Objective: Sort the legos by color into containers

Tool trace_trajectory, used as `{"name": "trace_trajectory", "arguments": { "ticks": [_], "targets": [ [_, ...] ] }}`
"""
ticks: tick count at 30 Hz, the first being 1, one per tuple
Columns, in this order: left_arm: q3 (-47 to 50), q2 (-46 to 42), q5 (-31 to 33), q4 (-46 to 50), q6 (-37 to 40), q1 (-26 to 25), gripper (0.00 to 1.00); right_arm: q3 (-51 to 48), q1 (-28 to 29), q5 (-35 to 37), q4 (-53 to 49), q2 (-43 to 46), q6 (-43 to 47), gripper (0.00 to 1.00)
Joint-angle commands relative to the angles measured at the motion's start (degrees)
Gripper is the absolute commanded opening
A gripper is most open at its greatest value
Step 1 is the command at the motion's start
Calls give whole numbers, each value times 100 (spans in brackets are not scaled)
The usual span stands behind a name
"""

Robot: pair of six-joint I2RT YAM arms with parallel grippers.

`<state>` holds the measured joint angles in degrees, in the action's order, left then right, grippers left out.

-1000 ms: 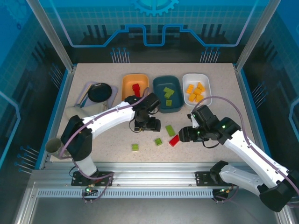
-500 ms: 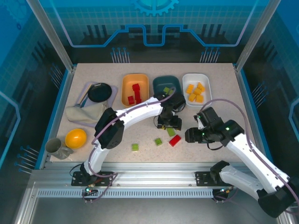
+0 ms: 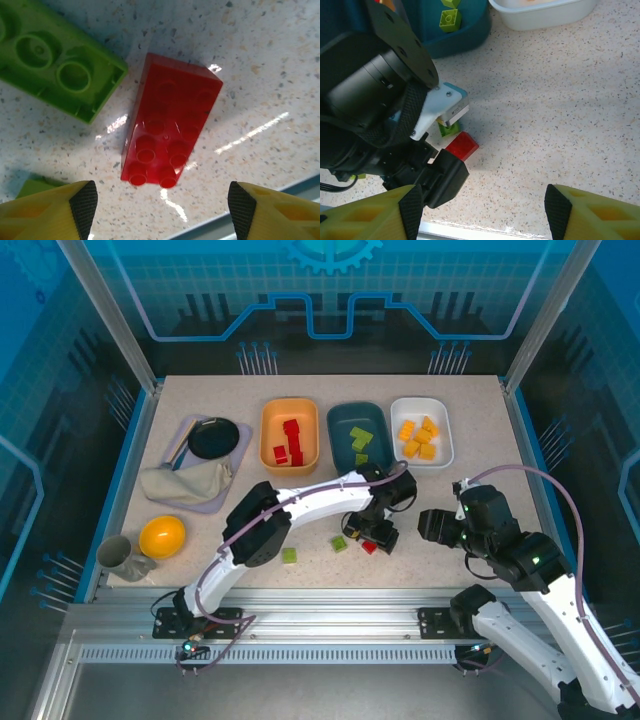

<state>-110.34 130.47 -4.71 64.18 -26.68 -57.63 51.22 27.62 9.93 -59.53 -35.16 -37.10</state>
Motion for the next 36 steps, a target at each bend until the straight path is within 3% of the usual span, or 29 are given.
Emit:
{"name": "trace_trajectory", "arguments": {
  "ticks": [1, 6, 10, 15, 21, 29, 36],
  "targets": [
    [-184, 133, 334, 81, 188, -29, 75, 90, -74, 109, 11, 1, -95, 68],
    [-353, 391, 371, 25, 265, -128, 66, 98, -80, 112, -7, -2, -77, 68],
    [-505, 554, 508, 25, 277, -218, 52, 81, -92, 60, 29, -34, -73, 68],
    [-574, 689, 628, 20, 275, -273, 47, 81, -98, 46, 29, -70, -60, 68],
    [-451, 585, 1116, -15, 218, -295, 29, 81, -107, 39, 67, -119, -19, 68],
    [90, -722, 1348, -249, -218, 8, 25, 160, -142, 19, 347, -287, 138, 68],
    [582, -1833, 1105, -475, -708, 968, 25, 78, -169, -545, 1129, -863, 474, 68]
  ]
}}
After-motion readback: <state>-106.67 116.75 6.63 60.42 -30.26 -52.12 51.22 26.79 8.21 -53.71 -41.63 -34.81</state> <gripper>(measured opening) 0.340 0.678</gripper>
